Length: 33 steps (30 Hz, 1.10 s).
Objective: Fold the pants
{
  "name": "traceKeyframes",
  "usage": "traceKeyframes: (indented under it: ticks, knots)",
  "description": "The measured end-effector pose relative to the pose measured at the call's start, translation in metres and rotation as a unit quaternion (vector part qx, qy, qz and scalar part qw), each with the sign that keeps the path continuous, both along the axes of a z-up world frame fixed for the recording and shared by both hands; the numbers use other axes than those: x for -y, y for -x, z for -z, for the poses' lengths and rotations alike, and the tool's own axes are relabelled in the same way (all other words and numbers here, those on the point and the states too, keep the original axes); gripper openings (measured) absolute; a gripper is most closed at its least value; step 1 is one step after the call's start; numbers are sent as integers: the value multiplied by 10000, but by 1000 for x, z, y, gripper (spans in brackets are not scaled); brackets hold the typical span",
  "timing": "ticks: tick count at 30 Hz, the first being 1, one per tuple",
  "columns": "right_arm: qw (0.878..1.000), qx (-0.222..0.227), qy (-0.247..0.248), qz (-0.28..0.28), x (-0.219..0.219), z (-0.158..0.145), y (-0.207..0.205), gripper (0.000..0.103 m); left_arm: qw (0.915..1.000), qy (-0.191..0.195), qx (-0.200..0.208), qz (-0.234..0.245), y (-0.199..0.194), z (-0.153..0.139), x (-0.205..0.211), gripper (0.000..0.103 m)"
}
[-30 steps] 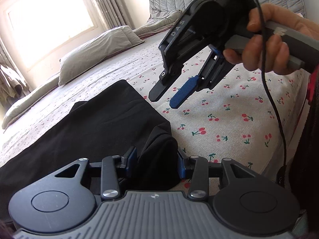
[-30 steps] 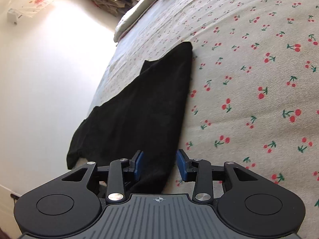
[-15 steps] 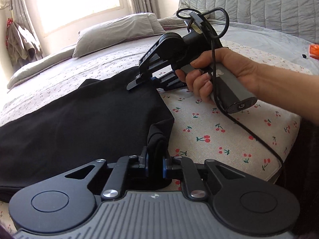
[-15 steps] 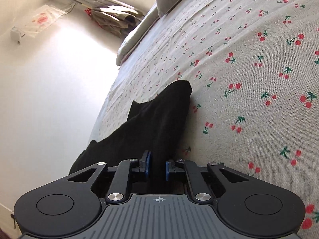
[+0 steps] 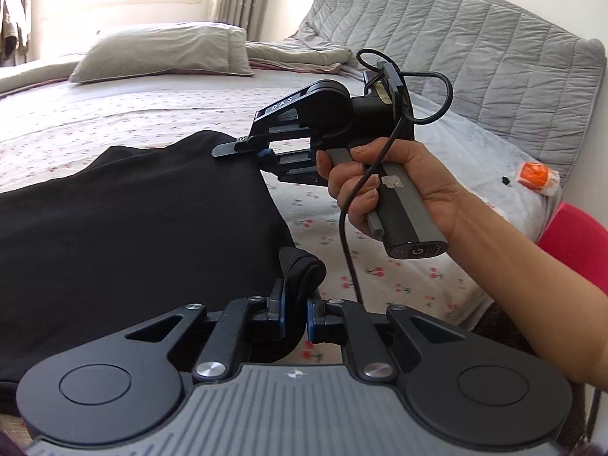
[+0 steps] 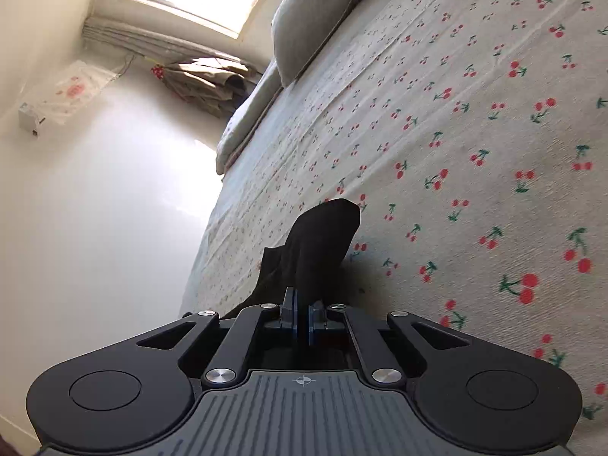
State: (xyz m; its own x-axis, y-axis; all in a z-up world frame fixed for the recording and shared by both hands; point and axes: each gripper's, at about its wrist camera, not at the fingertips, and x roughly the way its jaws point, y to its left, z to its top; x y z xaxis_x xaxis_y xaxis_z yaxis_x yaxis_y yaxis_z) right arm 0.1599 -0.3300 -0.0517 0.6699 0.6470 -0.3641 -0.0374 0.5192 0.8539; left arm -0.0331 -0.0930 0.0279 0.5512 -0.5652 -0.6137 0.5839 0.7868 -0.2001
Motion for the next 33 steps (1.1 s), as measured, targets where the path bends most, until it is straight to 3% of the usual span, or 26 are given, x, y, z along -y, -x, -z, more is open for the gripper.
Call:
traceKeyframes:
  ticks: [6, 11, 19, 23, 27, 33]
  knots:
    - [9981, -136, -97, 594, 62, 6, 42, 4, 9959, 401, -180, 789, 6, 7, 48, 9]
    - [9971, 8, -95, 760, 66, -7, 61, 4, 9920, 737, -355, 962, 11, 10, 54, 10]
    - [9980, 399, -245, 415, 22, -39, 39, 5, 9813, 1740, -639, 525, 15, -9, -18, 9]
    - [9983, 516, -274, 14, -16, -49, 17, 5, 9778, 1973, -691, 127, 16, -17, -58, 9]
    - [9981, 464, -176, -361, -55, -44, 4, 6, 9760, 1963, -885, -337, 16, -12, -92, 10]
    - [9968, 33, 226, -765, -113, -20, -20, 8, 9757, 1536, -1339, -802, 9, 6, -131, 15]
